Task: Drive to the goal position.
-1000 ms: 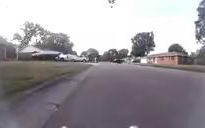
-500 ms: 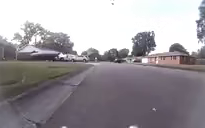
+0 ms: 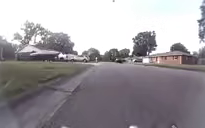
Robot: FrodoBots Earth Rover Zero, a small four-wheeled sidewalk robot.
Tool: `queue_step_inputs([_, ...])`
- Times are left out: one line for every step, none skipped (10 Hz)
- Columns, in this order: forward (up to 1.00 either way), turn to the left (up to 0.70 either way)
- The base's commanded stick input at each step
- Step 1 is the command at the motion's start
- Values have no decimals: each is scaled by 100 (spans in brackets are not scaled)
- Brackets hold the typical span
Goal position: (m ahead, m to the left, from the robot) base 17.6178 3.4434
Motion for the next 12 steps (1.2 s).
queue_step_inputs([100,0])
queue_step_inputs([100,0])
queue_step_inputs([100,0])
queue_step_inputs([100,0])
queue_step_inputs([100,0])
queue_step_inputs([100,0])
queue_step_inputs([100,0])
queue_step_inputs([100,0])
queue_step_inputs([100,0])
queue_step_inputs([100,0])
queue_step_inputs([100,0])
queue_step_inputs([100,0])
